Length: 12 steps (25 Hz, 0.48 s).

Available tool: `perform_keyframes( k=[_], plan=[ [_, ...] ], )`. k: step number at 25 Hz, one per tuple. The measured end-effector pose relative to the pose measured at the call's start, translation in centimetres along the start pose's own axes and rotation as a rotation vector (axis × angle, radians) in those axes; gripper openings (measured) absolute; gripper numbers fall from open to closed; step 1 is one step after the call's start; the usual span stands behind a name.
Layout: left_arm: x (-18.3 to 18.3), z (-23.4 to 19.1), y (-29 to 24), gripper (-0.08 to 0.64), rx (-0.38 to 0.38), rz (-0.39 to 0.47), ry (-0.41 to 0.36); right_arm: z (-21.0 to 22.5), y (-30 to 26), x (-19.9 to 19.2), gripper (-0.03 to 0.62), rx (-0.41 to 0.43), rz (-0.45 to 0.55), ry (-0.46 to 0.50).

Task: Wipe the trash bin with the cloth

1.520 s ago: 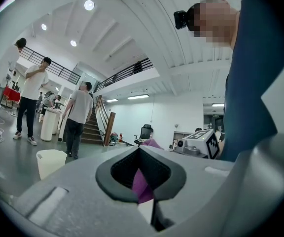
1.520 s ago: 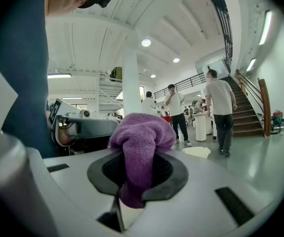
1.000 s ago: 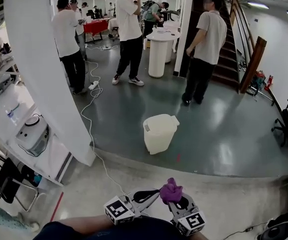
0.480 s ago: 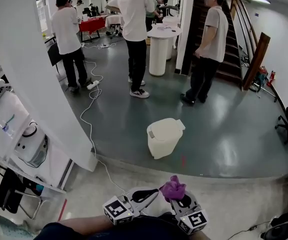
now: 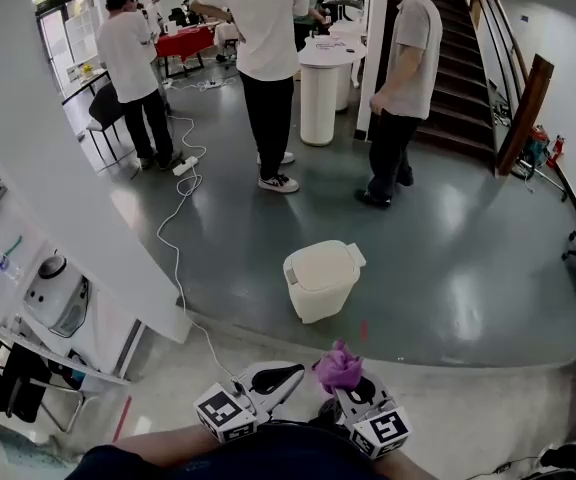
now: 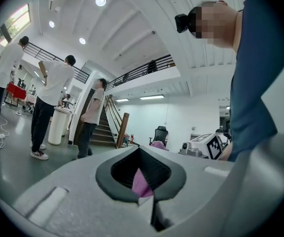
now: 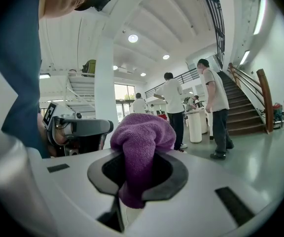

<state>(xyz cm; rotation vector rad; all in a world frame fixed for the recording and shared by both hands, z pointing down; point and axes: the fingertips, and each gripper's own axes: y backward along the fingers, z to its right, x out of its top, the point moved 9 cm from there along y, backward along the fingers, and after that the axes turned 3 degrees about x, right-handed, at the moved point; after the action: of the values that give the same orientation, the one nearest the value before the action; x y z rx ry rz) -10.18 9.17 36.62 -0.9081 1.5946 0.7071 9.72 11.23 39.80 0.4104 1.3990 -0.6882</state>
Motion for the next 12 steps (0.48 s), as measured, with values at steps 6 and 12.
perform_keyframes(
  k=[6, 12],
  plan=[
    [-0.1, -1.8, -7.2, -0.012, 0.057, -0.011, 0.002, 8.0, -0.5, 0.9, 0.077, 0.053, -0.002, 0.012],
    [-0.4, -4.0, -11.7, -0.012, 0.098, -0.012, 0.013, 12.9, -2.2, 0.4, 0.077, 0.085, -0.015, -0.01]
  ],
)
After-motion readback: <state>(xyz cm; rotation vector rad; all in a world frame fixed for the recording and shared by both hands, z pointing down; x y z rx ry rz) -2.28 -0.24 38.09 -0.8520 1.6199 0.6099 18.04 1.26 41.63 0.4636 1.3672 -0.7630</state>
